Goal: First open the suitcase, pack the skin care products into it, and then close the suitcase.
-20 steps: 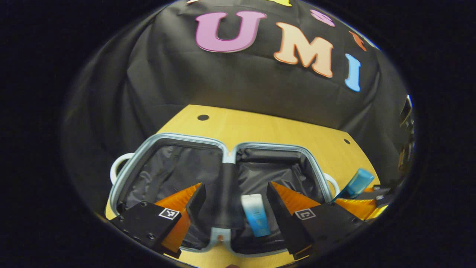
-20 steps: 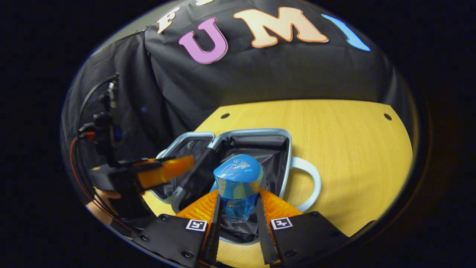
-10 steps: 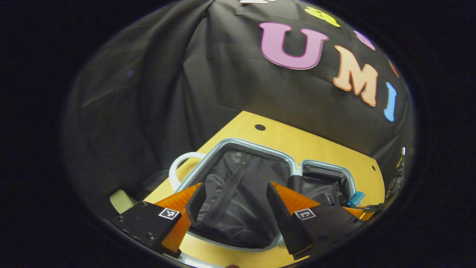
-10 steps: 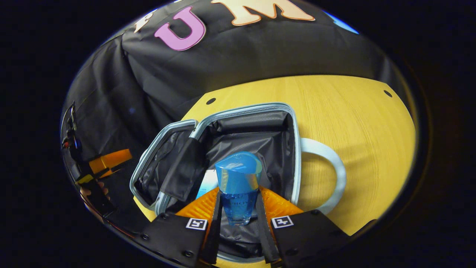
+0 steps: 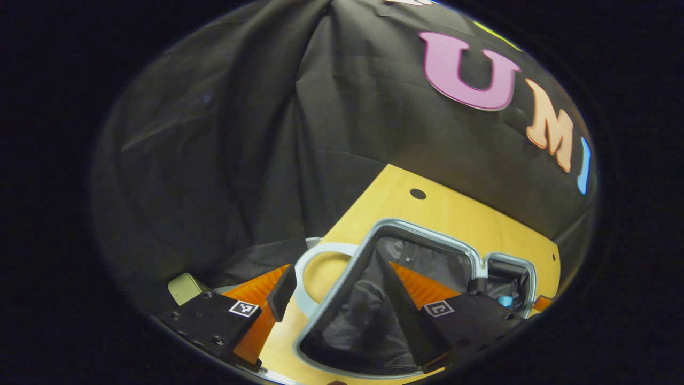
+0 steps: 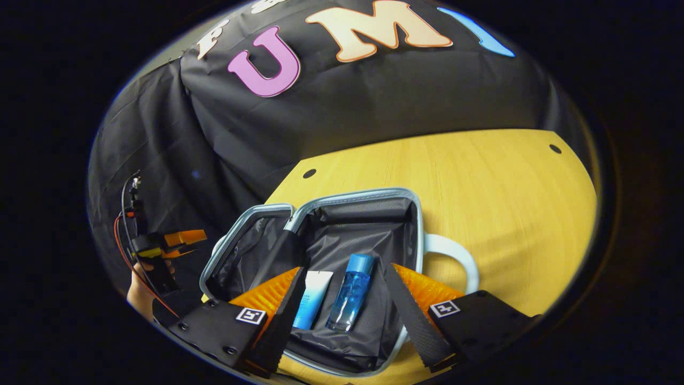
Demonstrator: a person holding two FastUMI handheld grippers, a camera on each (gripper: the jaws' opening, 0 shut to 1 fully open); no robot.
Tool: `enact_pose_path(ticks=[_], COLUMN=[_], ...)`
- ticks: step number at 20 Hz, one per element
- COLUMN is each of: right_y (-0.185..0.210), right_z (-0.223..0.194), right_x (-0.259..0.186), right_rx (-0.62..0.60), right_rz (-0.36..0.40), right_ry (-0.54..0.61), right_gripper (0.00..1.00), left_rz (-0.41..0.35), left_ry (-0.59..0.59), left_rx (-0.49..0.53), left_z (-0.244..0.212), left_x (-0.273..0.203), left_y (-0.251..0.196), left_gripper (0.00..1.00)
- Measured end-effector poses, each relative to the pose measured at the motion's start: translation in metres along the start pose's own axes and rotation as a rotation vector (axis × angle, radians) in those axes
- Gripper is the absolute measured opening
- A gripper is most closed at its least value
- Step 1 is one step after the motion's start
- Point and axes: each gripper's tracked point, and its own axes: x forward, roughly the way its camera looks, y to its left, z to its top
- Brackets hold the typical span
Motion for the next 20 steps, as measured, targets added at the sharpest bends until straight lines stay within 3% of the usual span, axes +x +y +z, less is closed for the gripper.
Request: enact_pose_path(ticks=[3,7,11,13,16,19,20], right_y=[-0.013,-0.029,-0.036,-0.040,-0.045,-0.050,-0.054], right_z=[0.010,0.016,0.022,0.023,0.022,0.020,0.022], right_x=[-0.014,-0.029,-0.042,-0.048,-0.053,-0.058,-0.060], right_rx=[-0.003,-0.004,-0.005,-0.015,-0.026,-0.033,-0.039], right_rz=[-0.043,-0.098,-0.126,-0.138,-0.151,-0.160,-0.163], right_ry=[-0.032,-0.054,-0.073,-0.077,-0.077,-0.090,-0.098], right_gripper=[0.95,0.95,0.95,0.95,0.95,0.95,0.95], left_rz=[0.016,0.016,0.038,-0.001,-0.019,0.000,0.028], left_ry=[0.060,0.250,0.363,0.397,0.412,0.423,0.430], left_rx=[-0.071,-0.046,-0.063,-0.067,-0.005,0.090,0.129], left_z=[0.001,-0.049,-0.080,-0.078,-0.077,-0.080,-0.077], left_x=[0.032,0.070,0.097,0.098,0.104,0.103,0.100], left_y=[0.031,0.043,0.057,0.061,0.055,0.046,0.048], left_gripper=[0.95,0.95,0.95,0.87,0.54,0.41,0.24])
